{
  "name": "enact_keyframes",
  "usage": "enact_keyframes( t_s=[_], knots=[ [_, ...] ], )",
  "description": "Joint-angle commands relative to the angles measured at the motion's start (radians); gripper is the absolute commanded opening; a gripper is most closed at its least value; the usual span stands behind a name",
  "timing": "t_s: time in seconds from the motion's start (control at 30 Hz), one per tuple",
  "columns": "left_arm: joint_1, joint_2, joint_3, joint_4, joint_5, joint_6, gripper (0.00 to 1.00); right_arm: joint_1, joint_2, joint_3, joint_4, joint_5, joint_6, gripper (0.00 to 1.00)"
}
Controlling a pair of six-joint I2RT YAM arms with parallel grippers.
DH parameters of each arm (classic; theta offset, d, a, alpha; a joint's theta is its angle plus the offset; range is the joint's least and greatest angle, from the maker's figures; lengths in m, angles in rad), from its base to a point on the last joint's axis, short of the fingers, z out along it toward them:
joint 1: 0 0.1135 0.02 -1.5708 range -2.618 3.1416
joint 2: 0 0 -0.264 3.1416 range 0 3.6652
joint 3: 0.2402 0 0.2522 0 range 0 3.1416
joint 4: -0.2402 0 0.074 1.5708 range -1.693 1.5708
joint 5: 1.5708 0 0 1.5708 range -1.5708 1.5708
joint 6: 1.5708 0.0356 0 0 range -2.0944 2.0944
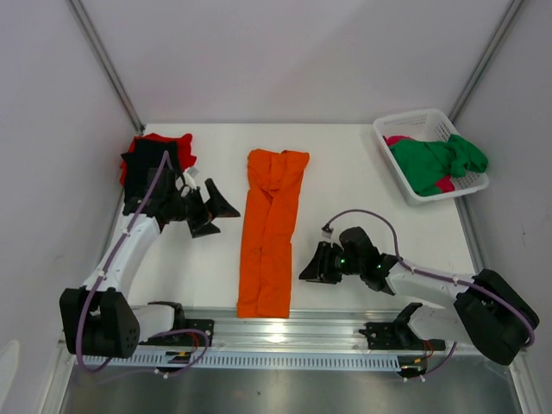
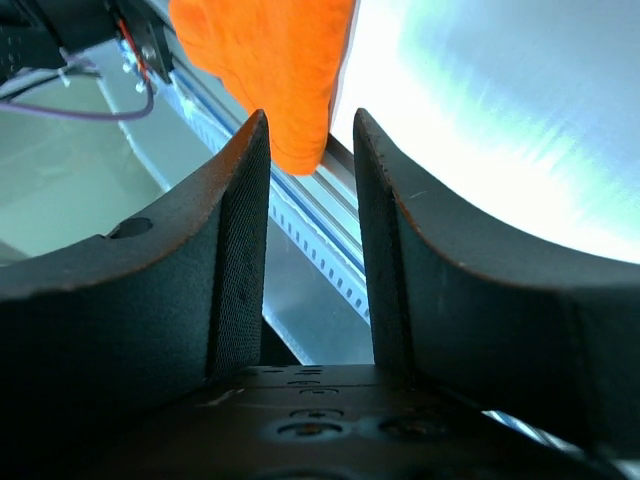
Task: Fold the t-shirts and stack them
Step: Rotate the tshirt 90 degrees, then grab the bottom of the folded rectangular tshirt with both arms
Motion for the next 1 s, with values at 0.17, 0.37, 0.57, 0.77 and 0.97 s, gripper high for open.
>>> enact_keyframes(
  t_s=[0.17, 0.37, 0.57, 0.77, 0.97],
  knots=[
    [0.001, -0.054, 0.002, -0.002, 0.005, 0.012, 0.99, 0.012, 0.055, -0.114, 0.311, -0.129, 0.043, 0.39],
    [0.000, -0.097, -0.047, 0.044, 0.049, -0.023, 1.00, 0.050, 0.161, -0.136, 0.437, -0.192, 0.048, 0.39],
    [0.000, -0.157, -0.127, 0.086, 0.109, -0.031, 0.99, 0.121, 0.224, -0.133, 0.507, -0.209, 0.080, 0.39],
    [0.000, -0.233, -0.276, -0.017, 0.129, 0.055, 0.99, 0.158, 0.234, -0.091, 0.476, -0.158, 0.107, 0.39],
    [-0.008, -0.280, -0.313, -0.199, 0.198, 0.096, 0.99, 0.195, 0.267, -0.036, 0.451, -0.095, 0.141, 0.39]
  ],
)
